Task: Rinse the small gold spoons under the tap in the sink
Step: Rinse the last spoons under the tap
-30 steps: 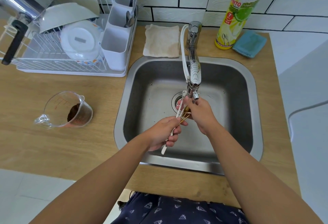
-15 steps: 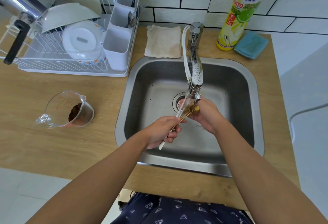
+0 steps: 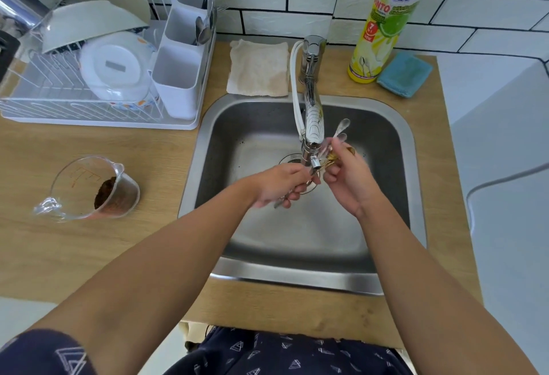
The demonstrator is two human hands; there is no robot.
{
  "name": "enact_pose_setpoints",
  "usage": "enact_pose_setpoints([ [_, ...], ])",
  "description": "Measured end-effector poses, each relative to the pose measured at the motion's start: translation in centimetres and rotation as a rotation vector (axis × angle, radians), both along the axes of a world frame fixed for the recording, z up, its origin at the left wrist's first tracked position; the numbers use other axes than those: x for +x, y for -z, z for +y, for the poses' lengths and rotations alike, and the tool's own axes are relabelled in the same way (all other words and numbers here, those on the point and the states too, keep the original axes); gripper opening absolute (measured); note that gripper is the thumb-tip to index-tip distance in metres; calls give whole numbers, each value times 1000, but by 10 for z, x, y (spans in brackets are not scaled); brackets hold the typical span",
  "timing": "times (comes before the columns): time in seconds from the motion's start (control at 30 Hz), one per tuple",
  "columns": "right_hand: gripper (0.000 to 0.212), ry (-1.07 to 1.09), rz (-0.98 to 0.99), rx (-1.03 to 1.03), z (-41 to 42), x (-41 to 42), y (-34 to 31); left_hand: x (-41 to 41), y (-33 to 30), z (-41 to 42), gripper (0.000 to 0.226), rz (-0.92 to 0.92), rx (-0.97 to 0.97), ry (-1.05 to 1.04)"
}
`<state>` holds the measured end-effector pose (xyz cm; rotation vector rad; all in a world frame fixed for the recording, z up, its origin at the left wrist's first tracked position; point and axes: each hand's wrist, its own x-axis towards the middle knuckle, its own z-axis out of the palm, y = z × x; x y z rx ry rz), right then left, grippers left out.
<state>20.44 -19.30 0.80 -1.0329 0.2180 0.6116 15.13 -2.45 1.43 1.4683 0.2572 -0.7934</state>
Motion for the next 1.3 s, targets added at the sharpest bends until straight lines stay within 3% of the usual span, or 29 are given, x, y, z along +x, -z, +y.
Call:
enact_pose_setpoints([
  [0.13,4,91,-60,-168,-9,-2,0,17,-6,-2,28,-24,136,177],
  [0.3,6,257,-125,-234,-16,5,2,27,-7,-10,52,44,256,126],
  [0.4,4,262,-144,-216,-14,3,4,26,-2,-11,44,-18,207,47],
  [0.47,19,248,-164,-250,-11,1,5,20,0,-6,32,-28,131,-13],
  [0.57,67,198,-187,-334,-4,-4,10,4,3,6,25,-1,5,-54],
  [0.63,86,153,-195,-370,3,-8,14,-10,2,17,22,61,-89,-64],
  [0.7,77,78,-220,-405,12,-12,16,-25,0,28,19,114,-105,-59],
  [0.9,16,-107,-301,-475,39,-25,21,-64,2,44,22,234,-174,-152],
  [0.97,5,-141,-298,-440,43,-29,20,-73,5,48,23,253,-185,-155],
  [1.1,23,-165,-62,-239,40,-29,18,-82,12,52,31,235,-103,-208],
  [1.2,26,-138,97,-138,37,-27,20,-78,13,43,32,99,149,-186],
  [1.3,21,-126,181,-173,39,-26,20,-76,20,31,26,-326,885,-16],
])
